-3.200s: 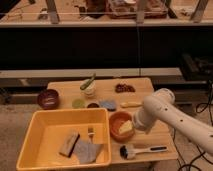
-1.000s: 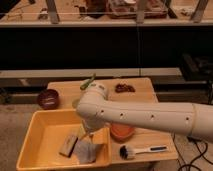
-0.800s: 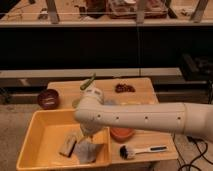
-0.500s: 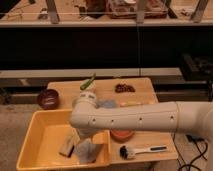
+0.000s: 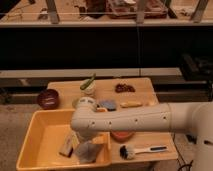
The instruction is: Wipe purple bowl with towel
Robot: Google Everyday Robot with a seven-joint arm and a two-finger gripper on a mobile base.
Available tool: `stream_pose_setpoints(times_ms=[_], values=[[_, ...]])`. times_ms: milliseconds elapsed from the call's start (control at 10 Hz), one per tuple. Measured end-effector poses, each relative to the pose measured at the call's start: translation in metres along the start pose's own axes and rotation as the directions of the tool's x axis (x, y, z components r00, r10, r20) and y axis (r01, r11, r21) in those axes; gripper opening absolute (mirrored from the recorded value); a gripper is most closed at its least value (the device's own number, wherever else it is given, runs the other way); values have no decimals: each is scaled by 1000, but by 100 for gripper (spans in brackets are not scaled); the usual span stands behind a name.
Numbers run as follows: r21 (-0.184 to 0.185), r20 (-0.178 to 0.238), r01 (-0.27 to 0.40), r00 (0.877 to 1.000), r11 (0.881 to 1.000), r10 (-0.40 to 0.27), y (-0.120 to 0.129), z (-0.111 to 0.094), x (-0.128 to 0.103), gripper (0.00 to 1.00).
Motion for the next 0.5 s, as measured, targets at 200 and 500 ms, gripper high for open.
stream_pose_setpoints(times_ms=[200,500], values=[[2,28,-9,1000,1000,9,-4,25,0,80],[4,77,-48,996,999,48,-4,34,-7,72]])
